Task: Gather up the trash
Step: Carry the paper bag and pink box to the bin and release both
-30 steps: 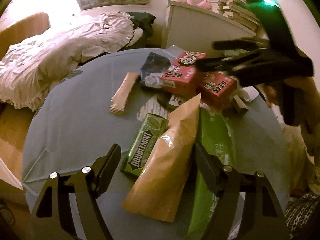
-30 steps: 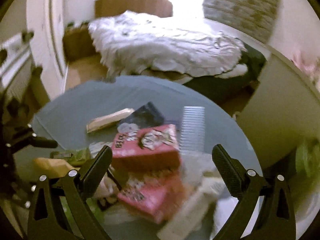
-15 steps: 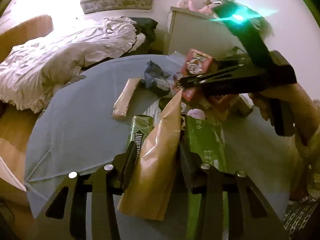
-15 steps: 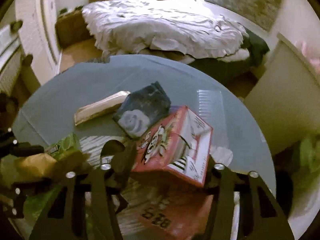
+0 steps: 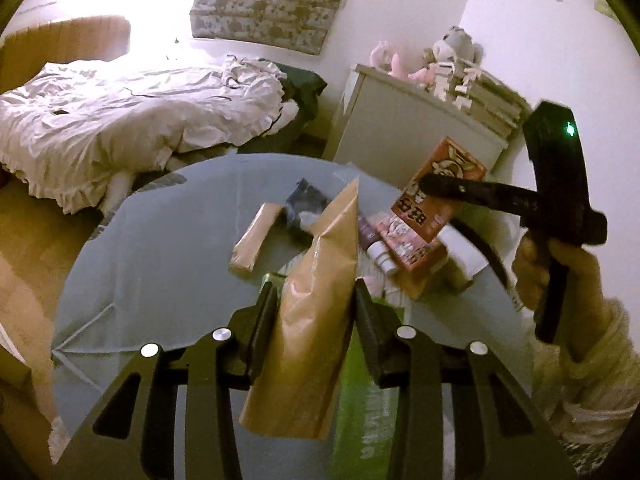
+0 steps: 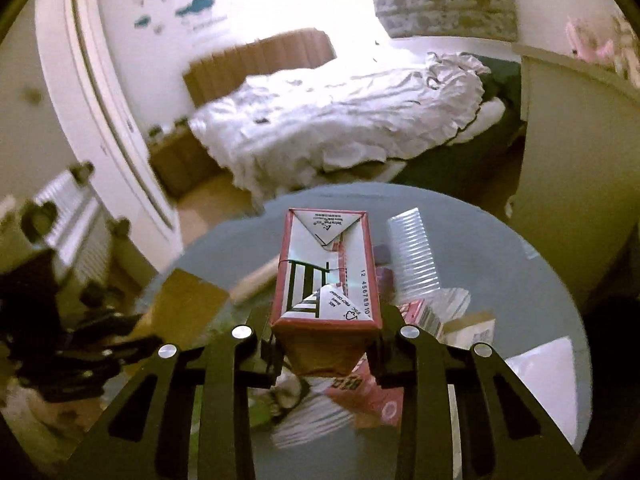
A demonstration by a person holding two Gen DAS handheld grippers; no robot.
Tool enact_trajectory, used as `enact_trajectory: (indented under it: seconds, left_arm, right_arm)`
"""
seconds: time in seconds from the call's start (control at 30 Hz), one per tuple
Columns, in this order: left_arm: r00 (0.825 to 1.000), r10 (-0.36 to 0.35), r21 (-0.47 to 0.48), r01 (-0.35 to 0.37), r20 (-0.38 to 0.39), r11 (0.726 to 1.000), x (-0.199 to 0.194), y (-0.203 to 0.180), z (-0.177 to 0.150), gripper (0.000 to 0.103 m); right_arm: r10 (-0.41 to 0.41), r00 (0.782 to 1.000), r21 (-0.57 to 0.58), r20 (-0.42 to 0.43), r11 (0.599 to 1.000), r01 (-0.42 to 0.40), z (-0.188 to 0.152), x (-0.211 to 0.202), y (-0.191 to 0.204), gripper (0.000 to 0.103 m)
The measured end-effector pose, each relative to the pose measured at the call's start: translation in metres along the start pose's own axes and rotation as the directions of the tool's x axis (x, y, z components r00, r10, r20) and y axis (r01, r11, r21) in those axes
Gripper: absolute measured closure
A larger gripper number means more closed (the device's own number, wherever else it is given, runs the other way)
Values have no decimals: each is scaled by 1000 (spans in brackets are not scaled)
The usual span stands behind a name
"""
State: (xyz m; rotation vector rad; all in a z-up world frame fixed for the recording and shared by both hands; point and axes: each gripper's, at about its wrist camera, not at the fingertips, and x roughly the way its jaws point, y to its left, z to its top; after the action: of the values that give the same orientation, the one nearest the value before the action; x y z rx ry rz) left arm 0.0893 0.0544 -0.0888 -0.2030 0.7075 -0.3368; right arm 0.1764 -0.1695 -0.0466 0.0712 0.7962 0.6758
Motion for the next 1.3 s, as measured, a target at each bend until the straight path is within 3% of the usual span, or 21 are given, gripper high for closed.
enact_trajectory:
  seconds: [0.23,0.43,0.73,0.83,0.97,1.13,1.3]
  left_arm:
    - [998,-60,6,60,1,998,6,-22,19,64]
    - [983,-182,19,182,-10,983,35,-59,47,64]
    - [922,-382,91,386,-63,918,109,-152,88,64]
    - [895,-435,88,444,-104,892,143,-181,95,64]
    - [844,-508,7,517,-170,856,198,-215,102,65]
    - [810,-531,-24,543,-250,839,256,-262,101,65]
    - [800,-515,-49,527,-309,848,293,-287,91,65]
  right_arm:
    - [64,991,149,120,985,-82,0,-50,-44,70]
    - [-51,976,304,212,952,-16,-15,-93,-120,70]
    - [-268,941,552,207,826,114,-68,-132,-242,70]
    - [-300,936,600,184,789,135,-84,-130,-269,70]
    - [-316,939,671,137,727,147,-105,-121,-302,70]
    - [-351,934,708,66,676,204,-110,-111,-324,70]
    - [-330,944,750,-18,620,231,-123,-97,-343,70]
